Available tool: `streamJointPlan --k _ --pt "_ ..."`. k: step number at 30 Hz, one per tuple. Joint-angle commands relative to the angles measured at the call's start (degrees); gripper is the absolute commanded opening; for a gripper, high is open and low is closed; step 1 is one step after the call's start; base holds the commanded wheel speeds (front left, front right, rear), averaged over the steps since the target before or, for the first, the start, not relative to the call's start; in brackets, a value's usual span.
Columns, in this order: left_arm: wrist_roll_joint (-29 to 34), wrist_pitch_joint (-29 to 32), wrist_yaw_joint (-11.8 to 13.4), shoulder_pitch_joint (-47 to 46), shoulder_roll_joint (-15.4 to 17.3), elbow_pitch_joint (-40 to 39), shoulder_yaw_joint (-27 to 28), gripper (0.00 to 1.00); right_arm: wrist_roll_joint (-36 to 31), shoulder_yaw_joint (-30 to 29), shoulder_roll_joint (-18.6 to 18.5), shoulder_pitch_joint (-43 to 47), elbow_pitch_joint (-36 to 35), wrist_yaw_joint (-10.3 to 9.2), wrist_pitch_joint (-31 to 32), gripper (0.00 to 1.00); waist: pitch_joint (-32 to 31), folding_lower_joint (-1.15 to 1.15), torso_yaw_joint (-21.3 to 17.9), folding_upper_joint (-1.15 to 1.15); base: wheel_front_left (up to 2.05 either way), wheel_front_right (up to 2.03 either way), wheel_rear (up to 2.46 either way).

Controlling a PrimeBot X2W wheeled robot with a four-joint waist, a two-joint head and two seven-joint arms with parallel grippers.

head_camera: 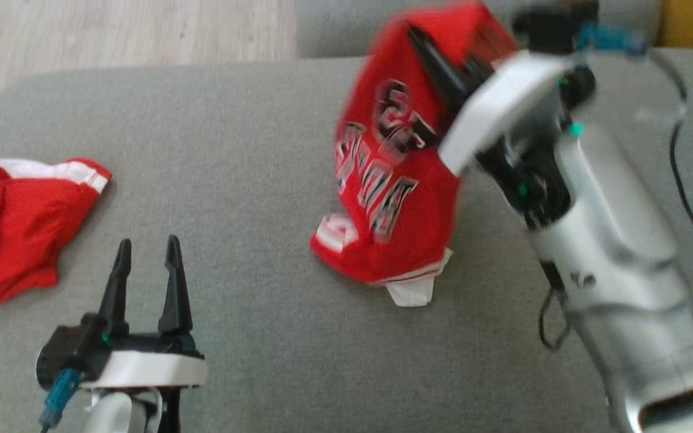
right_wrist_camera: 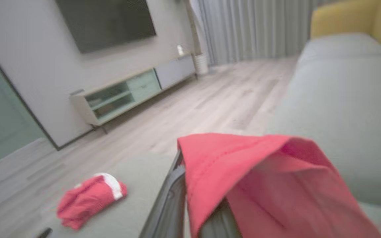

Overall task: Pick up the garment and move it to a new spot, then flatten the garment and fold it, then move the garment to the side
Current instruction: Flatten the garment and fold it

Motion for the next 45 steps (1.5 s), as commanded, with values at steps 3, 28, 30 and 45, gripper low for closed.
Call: streamJointPlan --k 3,28,30,45 --pt "0.82 -0.54 -0.43 -1.28 -0.25 -2.08 1.99 1.00 6.13 3.22 0.91 -9.40 -5.50 -0.04 -0.41 0.00 -1.24 0.02 0.01 0.00 0.00 0.00 0.00" --pt "1.68 -0.55 -1.30 1.20 -1.25 -4.52 5.01 1.00 -3.27 -17.46 0.82 15.60 -29.51 -0.04 15.99 0.00 -0.20 0.02 -3.47 0.00 0.00 0.00 0.00" --pt "1.79 -0.55 -1.41 0.38 -1.31 -5.00 4.83 1.00 -5.86 -20.76 0.67 17.84 -29.63 -0.04 16.47 0.00 1.36 0.02 -3.16 0.00 0.00 0.00 0.00" --pt "2.04 -0.55 -2.01 -5.99 -0.99 -3.97 2.82 1.00 -14.15 -30.70 -7.02 5.53 7.77 -0.04 -7.35 1.00 9.40 0.02 2.85 0.00 0.00 0.00 0.00"
